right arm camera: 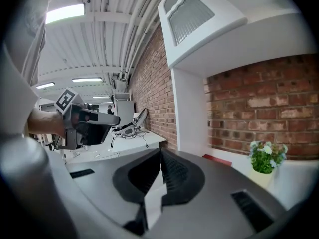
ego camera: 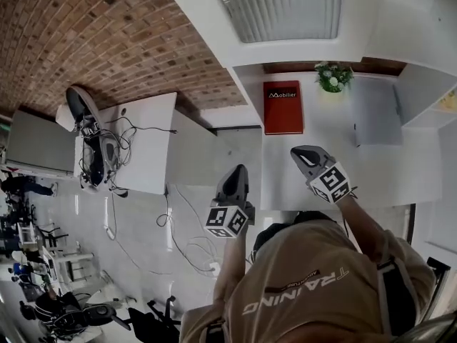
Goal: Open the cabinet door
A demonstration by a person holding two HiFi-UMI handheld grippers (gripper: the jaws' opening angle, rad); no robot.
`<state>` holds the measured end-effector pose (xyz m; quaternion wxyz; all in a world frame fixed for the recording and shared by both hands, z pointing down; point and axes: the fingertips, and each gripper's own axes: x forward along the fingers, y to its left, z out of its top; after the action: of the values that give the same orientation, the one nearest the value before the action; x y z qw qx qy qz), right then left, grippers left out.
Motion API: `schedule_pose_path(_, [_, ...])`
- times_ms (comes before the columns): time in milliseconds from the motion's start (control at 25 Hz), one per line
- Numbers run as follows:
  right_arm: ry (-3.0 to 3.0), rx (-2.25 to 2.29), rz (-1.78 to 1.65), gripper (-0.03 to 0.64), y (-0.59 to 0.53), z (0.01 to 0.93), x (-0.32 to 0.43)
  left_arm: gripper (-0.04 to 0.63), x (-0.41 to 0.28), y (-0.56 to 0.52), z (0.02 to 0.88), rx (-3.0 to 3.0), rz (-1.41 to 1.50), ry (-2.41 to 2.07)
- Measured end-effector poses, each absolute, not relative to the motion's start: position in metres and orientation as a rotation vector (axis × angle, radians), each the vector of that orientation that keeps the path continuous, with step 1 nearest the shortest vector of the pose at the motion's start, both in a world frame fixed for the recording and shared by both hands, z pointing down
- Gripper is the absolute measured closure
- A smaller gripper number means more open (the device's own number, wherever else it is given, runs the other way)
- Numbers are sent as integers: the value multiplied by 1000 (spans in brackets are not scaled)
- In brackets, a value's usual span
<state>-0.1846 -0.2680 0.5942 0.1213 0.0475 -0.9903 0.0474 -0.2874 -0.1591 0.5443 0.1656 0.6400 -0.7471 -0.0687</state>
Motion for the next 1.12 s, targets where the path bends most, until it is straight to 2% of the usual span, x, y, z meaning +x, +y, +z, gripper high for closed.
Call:
schedule_pose_path(640, [-2728, 810, 199, 603, -301, 583, -135, 586, -294, -229, 544, 2156, -180, -1735])
schedule_pose_path(1120, [-2648, 1141, 123, 603, -292, 557, -59, 586, -239, -253, 529, 2433, -14, -1597])
